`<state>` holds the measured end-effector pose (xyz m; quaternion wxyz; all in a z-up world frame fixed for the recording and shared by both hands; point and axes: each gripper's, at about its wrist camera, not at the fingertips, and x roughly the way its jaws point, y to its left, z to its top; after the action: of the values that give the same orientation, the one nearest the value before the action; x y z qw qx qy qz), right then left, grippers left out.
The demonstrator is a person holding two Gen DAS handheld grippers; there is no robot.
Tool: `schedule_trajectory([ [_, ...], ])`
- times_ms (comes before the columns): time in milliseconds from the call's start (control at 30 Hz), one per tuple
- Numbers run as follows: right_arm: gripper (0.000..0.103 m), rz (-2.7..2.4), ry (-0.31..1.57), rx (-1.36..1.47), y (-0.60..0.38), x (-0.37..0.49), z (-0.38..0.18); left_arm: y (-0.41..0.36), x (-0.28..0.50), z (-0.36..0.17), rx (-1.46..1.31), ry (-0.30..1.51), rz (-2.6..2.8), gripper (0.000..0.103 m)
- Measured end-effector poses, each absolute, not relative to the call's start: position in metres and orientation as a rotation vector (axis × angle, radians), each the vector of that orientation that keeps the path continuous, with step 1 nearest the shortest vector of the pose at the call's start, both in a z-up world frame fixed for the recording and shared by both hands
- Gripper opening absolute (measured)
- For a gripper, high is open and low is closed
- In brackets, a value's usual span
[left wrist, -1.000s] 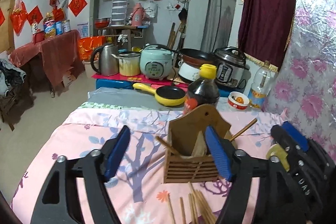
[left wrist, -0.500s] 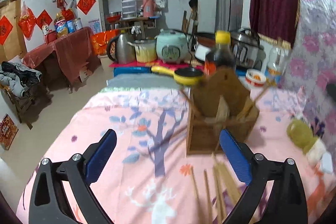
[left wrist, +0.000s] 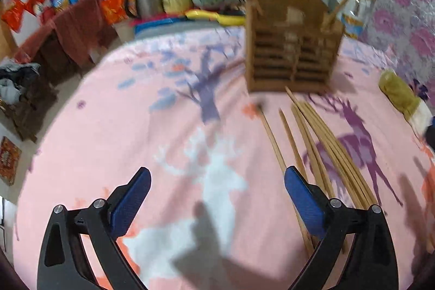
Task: Organize utensils
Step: 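Move both grippers back down toward the chopstick pile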
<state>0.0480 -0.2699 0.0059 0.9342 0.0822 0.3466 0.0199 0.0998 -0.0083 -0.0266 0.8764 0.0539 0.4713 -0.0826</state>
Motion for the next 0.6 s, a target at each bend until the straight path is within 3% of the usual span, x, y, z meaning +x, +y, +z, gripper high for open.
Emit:
schedule_trajectory([
  [167, 0.091, 0.083, 0.767, 0.325, -0.287, 0.054, -0.003, -0.024, 0.096, -0.035, 0.158, 1.009, -0.209, 0.097],
  [600, 0.091, 0.066, 0.793, 0.331, -0.288, 0.057, -0.007, -0.043, 0.099, -0.059, 0.216, 1.093, -0.271, 0.097],
])
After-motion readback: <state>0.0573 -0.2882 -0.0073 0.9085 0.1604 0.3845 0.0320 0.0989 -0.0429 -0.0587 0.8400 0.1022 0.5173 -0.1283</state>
